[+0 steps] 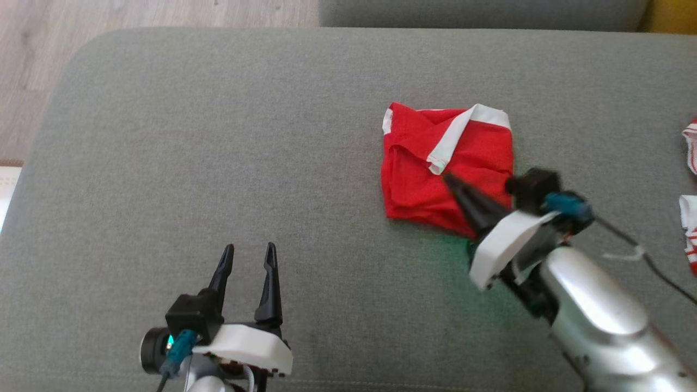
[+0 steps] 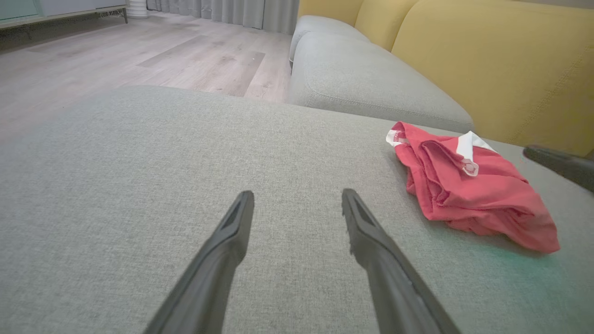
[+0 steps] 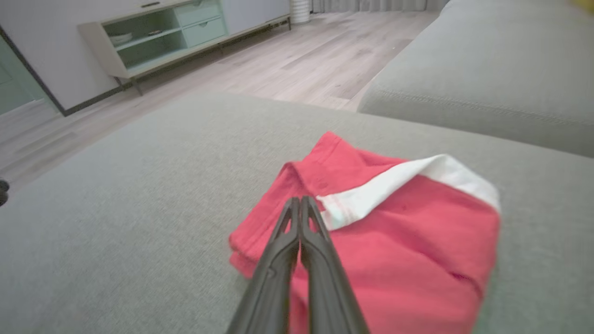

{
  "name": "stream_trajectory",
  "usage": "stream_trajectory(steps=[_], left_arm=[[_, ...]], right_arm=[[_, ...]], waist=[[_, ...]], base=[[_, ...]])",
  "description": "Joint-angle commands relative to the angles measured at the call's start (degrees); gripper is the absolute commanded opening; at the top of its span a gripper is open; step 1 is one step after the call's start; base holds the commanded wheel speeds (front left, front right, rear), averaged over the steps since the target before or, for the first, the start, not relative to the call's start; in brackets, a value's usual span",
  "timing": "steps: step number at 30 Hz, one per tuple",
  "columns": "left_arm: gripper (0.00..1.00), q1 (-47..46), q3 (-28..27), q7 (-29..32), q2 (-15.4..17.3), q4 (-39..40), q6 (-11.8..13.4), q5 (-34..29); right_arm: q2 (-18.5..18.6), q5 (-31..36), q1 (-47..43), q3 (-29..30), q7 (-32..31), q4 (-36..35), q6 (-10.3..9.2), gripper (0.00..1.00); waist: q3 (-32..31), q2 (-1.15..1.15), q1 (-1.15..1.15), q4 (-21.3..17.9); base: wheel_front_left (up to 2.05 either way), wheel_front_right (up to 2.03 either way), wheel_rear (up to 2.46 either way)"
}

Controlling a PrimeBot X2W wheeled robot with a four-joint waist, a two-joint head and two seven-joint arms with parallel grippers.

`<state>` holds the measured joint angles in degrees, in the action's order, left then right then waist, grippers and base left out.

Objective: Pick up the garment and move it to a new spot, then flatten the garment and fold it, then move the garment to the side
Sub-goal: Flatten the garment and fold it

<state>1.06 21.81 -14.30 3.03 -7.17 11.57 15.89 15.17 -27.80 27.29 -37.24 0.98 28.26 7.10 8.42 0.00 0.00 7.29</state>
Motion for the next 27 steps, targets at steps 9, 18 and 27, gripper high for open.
stream_trajectory(steps=[9,18,27], left_arm=[[1.0,-1.93,-0.13,-0.7,-0.15,2.62,-0.16,0.36],[1.0,-3.99,0.83,-0.7,-0.15,2.5,-0.19,0.64],[1.0,-4.71,2.42,-0.7,-0.15,2.57,0.31,1.81]], right_arm=[[2.19,2.91,1.18,7.12,-4.92,-2.39,0.39,0.0],[2.62,5.39,5.29,8.58,-7.96,3.28,0.39,0.0],[2.51,5.47,10.06,6.77,-9.56,7.26,0.39,0.0]], waist=[[2.55,0.0,0.0,1.61],[6.41,0.0,0.0,4.65],[7.11,0.0,0.0,7.11]], base=[[0.0,0.0,0.0],[0.0,0.0,0.0],[0.0,0.0,0.0]])
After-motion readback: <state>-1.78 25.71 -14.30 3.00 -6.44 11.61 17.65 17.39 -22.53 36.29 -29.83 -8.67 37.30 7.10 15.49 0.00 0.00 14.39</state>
